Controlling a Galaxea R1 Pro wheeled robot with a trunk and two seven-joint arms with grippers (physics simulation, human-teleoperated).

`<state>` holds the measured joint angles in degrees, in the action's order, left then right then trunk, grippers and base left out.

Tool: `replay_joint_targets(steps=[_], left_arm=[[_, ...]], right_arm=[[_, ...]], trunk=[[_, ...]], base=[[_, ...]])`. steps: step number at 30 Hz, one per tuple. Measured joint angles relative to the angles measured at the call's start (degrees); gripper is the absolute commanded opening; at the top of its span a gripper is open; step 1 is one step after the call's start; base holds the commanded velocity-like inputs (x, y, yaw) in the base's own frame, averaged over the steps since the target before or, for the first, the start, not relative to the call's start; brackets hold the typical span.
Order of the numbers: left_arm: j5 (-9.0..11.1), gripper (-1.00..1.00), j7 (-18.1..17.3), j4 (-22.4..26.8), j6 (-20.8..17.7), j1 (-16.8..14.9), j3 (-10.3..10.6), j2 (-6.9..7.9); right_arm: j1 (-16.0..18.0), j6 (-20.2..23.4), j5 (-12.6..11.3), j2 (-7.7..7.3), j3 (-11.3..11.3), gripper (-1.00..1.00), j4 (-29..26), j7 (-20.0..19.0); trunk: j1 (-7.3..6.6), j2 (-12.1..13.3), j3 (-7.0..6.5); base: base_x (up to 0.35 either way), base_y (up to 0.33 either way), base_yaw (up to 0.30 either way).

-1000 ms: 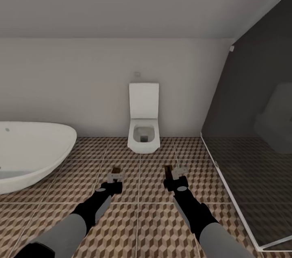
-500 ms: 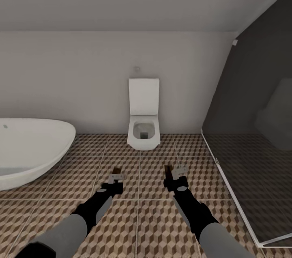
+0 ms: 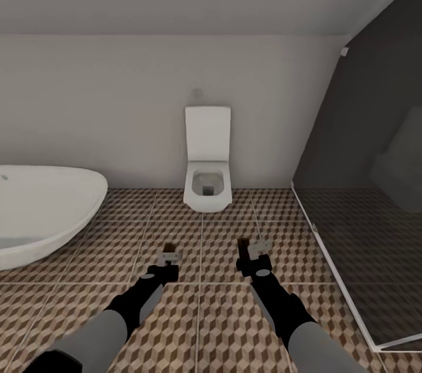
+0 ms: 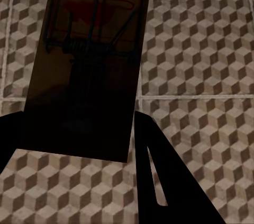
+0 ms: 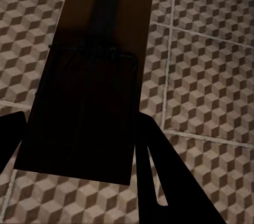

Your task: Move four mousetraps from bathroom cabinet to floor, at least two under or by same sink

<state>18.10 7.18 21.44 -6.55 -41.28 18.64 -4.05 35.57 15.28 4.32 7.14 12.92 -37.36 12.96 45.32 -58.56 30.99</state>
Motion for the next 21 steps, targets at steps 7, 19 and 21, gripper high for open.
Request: replay_joint_targets(steps=[7,19,21], left_arm=[[0.0,-1.00,0.0,-0.1,0.0,0.0,0.0,-0.12],[0.0,-1.00,0.0,-0.1,0.1,0.0,0.0,-0.13],[0.0,-1.00,0.0,-0.3,0.1,0.0,0.1,-0.13]], right_arm=[[0.0,0.0,0.0,0.00,0.0,-1.00,0.0,0.0],[0.0,0.0,0.0,0.00,0.0,-1.00,0.1,0.0],[0.0,0.0,0.0,0.00,0.0,-1.00,0.1,0.0]], trunk=[[1.54,-2.8,1.90],[4.18,-7.6,5.17],[4.61,-8.4,5.71]], base=[[0.000,0.000,0.000],[0.000,0.000,0.000],[0.000,0.000,0.000]])
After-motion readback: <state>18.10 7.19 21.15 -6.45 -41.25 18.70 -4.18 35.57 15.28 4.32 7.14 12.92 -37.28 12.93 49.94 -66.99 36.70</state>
